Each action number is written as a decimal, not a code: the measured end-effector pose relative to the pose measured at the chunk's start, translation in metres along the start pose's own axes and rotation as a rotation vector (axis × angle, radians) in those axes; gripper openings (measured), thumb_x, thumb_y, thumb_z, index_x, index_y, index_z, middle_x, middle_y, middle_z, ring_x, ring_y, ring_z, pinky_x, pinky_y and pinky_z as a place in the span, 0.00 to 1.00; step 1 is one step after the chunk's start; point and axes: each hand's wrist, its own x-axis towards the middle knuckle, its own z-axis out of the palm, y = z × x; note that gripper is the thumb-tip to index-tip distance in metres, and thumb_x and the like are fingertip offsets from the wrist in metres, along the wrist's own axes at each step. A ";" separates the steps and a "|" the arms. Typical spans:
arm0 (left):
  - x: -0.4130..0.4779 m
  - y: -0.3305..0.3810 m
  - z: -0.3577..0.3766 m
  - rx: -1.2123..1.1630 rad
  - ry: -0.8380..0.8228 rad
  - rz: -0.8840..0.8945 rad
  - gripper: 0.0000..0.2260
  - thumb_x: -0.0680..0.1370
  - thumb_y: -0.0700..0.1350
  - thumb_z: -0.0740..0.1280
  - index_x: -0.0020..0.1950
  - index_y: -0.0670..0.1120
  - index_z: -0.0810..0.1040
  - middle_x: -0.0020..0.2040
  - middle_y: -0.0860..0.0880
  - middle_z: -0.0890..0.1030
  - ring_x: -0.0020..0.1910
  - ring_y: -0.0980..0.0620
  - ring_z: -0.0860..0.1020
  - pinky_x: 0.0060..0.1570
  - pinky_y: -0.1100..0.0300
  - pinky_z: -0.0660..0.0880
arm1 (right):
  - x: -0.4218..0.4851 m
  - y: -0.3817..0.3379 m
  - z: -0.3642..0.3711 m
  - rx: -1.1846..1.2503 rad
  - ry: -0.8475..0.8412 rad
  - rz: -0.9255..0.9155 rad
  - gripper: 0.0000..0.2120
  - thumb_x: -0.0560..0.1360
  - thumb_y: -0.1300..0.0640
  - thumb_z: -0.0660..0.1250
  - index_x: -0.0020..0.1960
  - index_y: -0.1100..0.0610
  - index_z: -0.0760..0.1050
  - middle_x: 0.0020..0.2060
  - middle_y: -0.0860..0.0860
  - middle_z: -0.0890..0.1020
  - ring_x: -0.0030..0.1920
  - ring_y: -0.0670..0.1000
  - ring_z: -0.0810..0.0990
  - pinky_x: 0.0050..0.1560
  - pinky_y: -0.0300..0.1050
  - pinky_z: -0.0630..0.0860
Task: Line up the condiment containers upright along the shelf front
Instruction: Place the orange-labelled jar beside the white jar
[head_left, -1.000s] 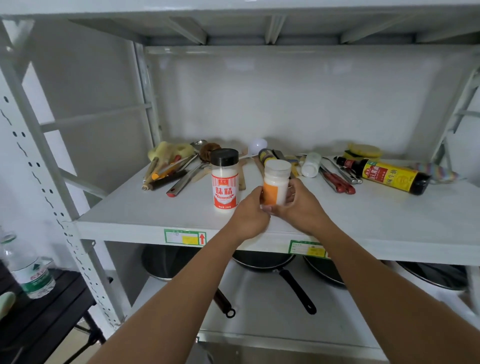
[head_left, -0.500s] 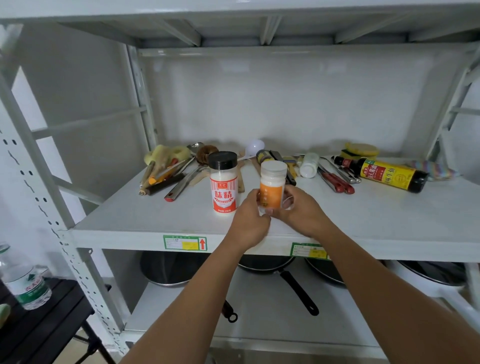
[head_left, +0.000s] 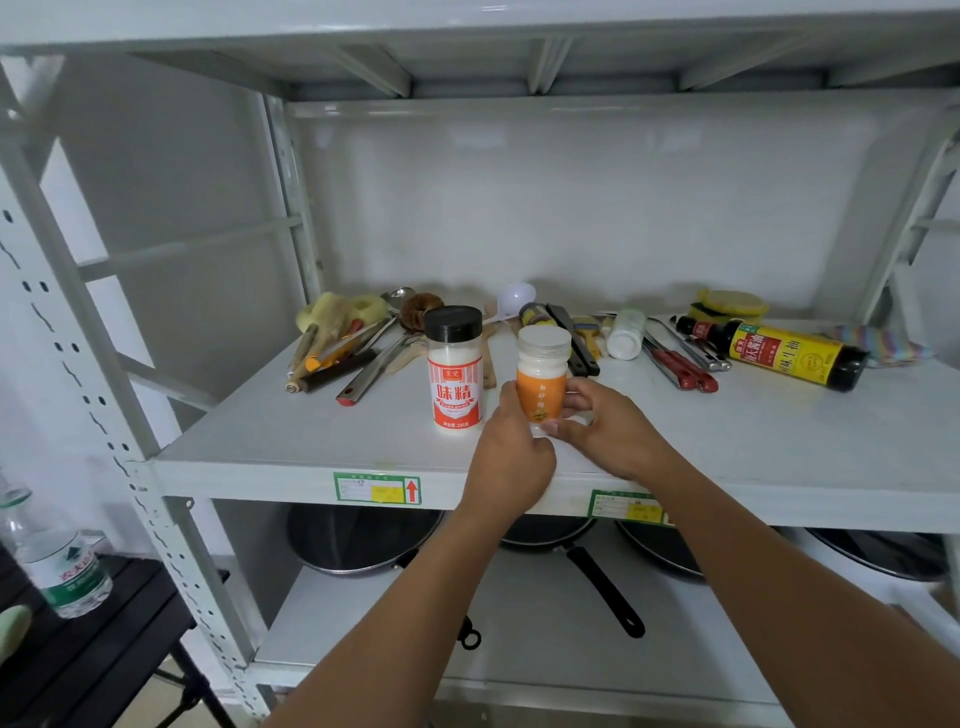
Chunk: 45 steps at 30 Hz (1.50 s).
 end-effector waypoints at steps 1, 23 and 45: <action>-0.001 0.000 0.001 0.017 -0.001 -0.009 0.29 0.81 0.38 0.67 0.80 0.48 0.62 0.66 0.48 0.79 0.62 0.47 0.79 0.54 0.65 0.71 | 0.000 -0.001 0.000 0.006 -0.004 0.004 0.28 0.75 0.49 0.77 0.73 0.50 0.74 0.63 0.44 0.83 0.61 0.43 0.81 0.63 0.41 0.73; -0.007 -0.001 -0.006 0.036 0.039 -0.061 0.18 0.83 0.38 0.65 0.73 0.47 0.72 0.62 0.50 0.79 0.51 0.56 0.71 0.46 0.70 0.67 | -0.003 -0.005 0.004 -0.015 -0.006 0.006 0.32 0.70 0.46 0.81 0.72 0.50 0.76 0.65 0.45 0.83 0.66 0.44 0.81 0.69 0.47 0.75; -0.012 0.004 -0.007 0.030 0.025 -0.057 0.21 0.83 0.38 0.65 0.75 0.46 0.69 0.66 0.47 0.79 0.56 0.53 0.75 0.52 0.65 0.67 | -0.007 -0.005 0.006 -0.028 0.007 0.009 0.34 0.69 0.45 0.81 0.72 0.49 0.76 0.66 0.44 0.83 0.67 0.42 0.80 0.71 0.51 0.76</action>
